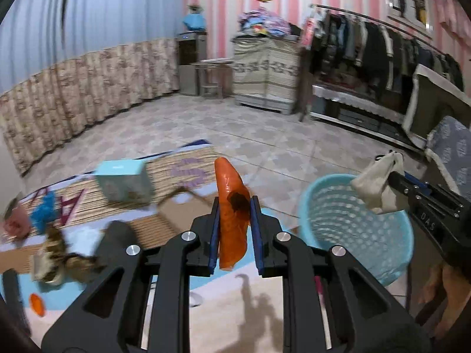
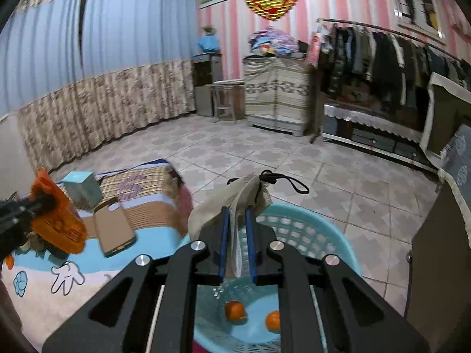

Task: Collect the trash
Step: 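Carry both bags over the blue basket and open both tools to drop them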

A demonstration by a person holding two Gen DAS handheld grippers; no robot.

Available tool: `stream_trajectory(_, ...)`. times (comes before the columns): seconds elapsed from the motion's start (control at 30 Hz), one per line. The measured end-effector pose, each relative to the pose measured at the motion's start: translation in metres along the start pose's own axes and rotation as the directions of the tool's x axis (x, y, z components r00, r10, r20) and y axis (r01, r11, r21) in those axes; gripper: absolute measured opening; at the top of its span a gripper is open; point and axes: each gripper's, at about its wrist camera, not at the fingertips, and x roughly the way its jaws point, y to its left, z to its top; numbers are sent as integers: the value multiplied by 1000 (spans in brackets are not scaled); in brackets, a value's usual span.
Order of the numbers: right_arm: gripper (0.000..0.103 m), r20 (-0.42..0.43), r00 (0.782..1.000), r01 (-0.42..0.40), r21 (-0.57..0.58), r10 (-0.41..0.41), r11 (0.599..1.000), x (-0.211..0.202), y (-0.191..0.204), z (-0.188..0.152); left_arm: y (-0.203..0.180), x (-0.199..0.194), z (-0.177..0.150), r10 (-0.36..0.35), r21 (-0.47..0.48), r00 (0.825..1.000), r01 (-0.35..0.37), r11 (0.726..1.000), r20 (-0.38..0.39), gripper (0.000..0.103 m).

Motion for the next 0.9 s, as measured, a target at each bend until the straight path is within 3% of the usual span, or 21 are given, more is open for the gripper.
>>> stream_trajectory(0.37,12,-29,997,70,126,-66,990,8,-53,-15,-77,37,15,-115,74,993,115,991,-1,18)
stream_trajectory(0.53,12,-38,993,120,168,-116,978,13,-67,-19,-99,57,9,-160,76,986,164,984,-56,18)
stream_trajectory(0.83,12,-77,988,142,170,-130,975,28,-69,-29,-105,82,-8,-132,84,987,140,987,-87,18)
stream_trajectory(0.9,12,-84,988,139,178,-126,974,32,-69,-30,-106,84,-11,-140,95,986,148,984,-91,24)
